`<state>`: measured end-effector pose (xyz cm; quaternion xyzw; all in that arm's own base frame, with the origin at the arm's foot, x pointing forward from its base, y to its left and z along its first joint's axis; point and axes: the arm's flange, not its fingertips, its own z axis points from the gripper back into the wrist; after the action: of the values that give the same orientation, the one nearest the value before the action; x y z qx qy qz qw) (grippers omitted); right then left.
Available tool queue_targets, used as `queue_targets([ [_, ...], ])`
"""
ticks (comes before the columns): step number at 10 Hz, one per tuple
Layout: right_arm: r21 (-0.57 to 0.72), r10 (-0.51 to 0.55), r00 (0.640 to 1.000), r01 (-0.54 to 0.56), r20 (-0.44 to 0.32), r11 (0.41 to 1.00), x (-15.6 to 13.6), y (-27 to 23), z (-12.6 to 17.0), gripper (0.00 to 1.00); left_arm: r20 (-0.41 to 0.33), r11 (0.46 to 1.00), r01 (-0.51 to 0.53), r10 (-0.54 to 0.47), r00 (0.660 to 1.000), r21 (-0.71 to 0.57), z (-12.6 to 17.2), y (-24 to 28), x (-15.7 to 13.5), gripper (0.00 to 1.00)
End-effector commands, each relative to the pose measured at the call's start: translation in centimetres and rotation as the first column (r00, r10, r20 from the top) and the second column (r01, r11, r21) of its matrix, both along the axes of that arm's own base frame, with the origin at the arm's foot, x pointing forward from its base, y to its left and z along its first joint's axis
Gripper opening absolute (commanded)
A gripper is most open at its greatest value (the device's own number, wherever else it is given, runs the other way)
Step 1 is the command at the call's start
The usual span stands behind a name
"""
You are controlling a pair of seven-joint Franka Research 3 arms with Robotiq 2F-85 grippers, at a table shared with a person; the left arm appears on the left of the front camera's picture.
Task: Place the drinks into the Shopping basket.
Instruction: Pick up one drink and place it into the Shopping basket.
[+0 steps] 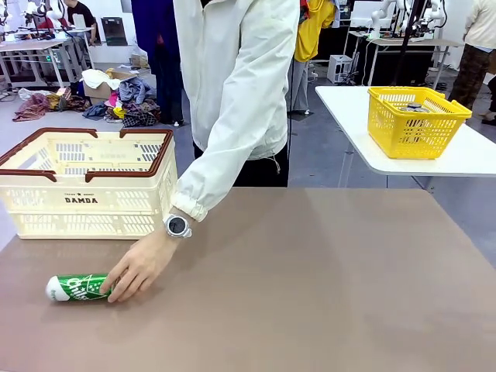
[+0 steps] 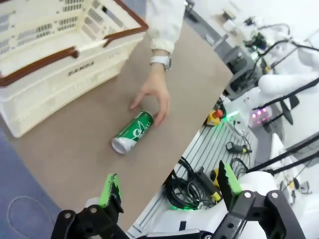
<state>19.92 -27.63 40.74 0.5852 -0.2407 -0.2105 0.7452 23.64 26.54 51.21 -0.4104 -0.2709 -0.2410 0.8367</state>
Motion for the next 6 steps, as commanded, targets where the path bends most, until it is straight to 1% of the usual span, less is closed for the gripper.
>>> queue_targets([
  [1, -0.012, 0.014, 1.0, -0.014, 0.01, 1.0, -0.3, -0.1, 0.3, 1.0, 0.015, 1.0, -0.018, 0.018, 1.0, -0.008, -0.3, 1.0, -1.1, 1.0],
  [2, -0.012, 0.014, 1.0, -0.014, 0.01, 1.0, -0.3, -0.1, 0.3, 1.0, 0.019, 1.0, -0.02, 0.02, 1.0, -0.01, -0.5, 0.9, -1.3, 1.0],
  [4, -0.012, 0.014, 1.0, -0.014, 0.01, 1.0, -0.3, -0.1, 0.3, 1.0, 0.042, 1.0, 0.014, -0.015, 0.999, 0.021, -0.1, -0.8, -1.4, 1.0],
  [5, -0.012, 0.014, 1.0, -0.014, 0.01, 1.0, -0.3, -0.1, 0.3, 1.0, 0.057, 0.998, 0.041, -0.044, 0.997, 0.047, 0.6, -2.6, -1.5, 1.0],
  [6, -0.012, 0.014, 1.0, -0.014, 0.01, 1.0, -0.3, -0.1, 0.3, 1.0, 0.068, 0.992, 0.088, -0.094, 0.993, 0.089, 1.5, -5.4, -1.7, 1.0],
])
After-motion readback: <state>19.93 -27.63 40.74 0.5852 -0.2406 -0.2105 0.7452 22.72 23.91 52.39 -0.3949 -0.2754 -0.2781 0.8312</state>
